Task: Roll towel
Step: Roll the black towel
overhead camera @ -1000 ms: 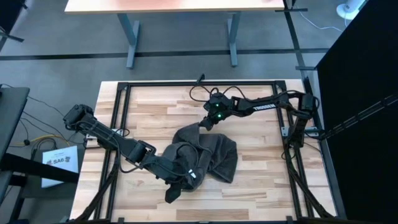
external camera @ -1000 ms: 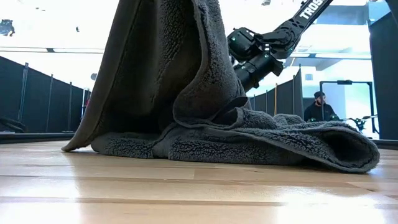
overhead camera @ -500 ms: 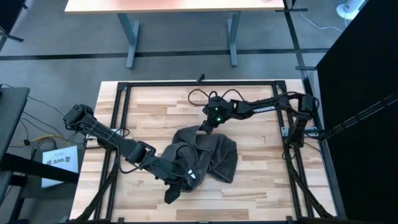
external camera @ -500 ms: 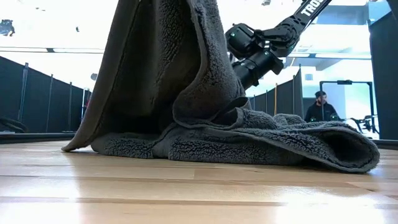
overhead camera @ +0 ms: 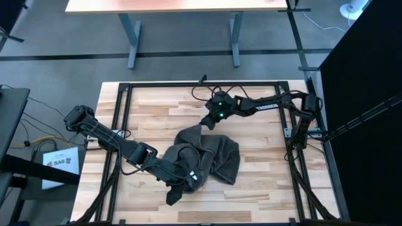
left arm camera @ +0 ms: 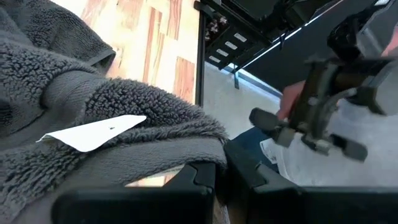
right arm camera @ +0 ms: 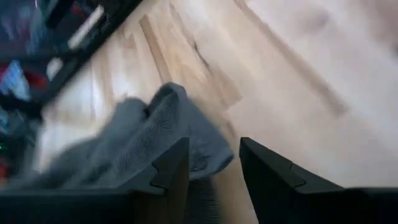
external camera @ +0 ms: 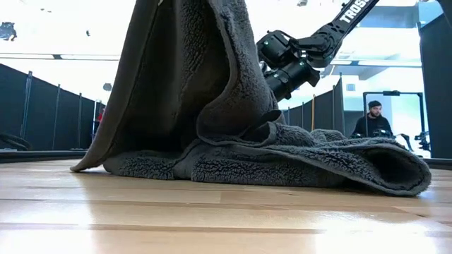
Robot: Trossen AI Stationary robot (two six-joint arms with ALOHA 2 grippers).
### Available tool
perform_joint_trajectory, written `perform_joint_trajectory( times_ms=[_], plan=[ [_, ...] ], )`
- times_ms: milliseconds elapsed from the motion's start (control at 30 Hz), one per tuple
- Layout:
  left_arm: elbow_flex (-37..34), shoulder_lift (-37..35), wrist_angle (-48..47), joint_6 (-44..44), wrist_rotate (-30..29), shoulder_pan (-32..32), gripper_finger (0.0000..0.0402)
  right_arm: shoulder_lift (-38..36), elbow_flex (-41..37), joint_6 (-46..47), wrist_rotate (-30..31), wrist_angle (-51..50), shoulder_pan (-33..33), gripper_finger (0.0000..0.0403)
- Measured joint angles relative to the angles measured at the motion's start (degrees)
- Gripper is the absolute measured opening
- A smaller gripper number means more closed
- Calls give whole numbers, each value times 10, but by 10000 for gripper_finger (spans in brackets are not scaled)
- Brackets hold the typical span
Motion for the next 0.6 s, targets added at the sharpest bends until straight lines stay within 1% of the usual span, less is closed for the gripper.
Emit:
perform_joint_trajectory(
  times_ms=[133,200,300,367,400,467,533,600],
  plan=[
    [0,0,-37,-9,0,0,0,-23,0,-205,-4,-26,4,130],
    [0,0,-48,-12,0,0,0,-28,0,-336,-2,-57,17,130],
    [0,0,-50,-18,0,0,0,-28,0,-550,29,-101,49,130],
    [0,0,-47,-23,0,0,0,-22,-2,-656,65,-98,72,130],
    [0,0,-42,-26,0,0,0,-20,-3,-694,88,-86,81,130],
    [0,0,-36,-33,0,0,0,-17,-10,-737,126,-64,94,130],
    [0,0,-35,-41,0,0,0,-11,-7,-758,155,-13,95,130],
    [0,0,-37,-47,0,0,0,-11,-7,-765,168,7,90,130]
  ],
)
